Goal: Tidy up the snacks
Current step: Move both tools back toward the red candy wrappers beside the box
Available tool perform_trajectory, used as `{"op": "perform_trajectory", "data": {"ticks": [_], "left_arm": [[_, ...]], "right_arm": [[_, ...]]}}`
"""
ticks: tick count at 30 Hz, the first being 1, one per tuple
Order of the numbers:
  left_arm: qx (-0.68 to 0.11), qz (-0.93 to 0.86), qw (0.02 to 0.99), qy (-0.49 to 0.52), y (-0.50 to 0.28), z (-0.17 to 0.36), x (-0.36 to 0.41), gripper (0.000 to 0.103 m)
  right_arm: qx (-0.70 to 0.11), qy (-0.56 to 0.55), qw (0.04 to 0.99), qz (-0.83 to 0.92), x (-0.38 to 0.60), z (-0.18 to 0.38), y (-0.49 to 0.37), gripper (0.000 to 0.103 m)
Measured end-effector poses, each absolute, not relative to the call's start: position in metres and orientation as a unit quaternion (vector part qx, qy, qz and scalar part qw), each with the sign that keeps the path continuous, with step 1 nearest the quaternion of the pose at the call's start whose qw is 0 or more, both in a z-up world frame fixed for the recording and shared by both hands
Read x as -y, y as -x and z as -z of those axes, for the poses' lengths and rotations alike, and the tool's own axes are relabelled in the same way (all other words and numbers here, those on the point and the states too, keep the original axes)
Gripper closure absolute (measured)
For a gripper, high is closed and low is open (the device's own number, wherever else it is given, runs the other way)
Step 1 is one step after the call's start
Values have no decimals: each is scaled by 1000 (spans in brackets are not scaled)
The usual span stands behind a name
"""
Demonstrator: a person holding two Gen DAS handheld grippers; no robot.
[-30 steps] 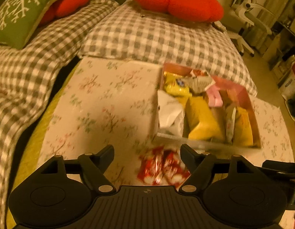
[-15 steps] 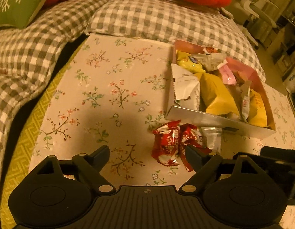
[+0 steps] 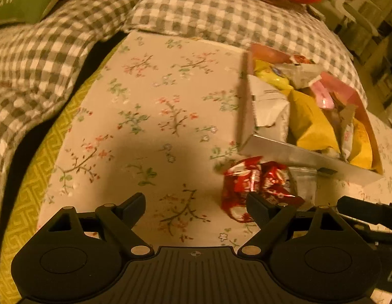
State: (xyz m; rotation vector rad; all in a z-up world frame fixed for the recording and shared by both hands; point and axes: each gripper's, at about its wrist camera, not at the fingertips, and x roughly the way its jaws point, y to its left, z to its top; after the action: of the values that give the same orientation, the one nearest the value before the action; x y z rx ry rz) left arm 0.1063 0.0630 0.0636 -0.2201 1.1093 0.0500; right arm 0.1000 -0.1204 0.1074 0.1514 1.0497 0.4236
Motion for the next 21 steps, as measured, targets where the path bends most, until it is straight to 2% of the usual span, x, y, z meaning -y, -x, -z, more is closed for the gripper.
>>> {"op": "perform_trajectory", "data": {"ticks": [8, 21], "left_arm": [[-522, -33, 838, 156, -110, -64, -79, 15], [-523, -35, 831, 185, -110, -59, -86, 15]], "right_arm": [[-486, -30, 839, -243, 95, -101, -102, 56], [-472, 57, 846, -242, 74, -83, -108, 61]]}}
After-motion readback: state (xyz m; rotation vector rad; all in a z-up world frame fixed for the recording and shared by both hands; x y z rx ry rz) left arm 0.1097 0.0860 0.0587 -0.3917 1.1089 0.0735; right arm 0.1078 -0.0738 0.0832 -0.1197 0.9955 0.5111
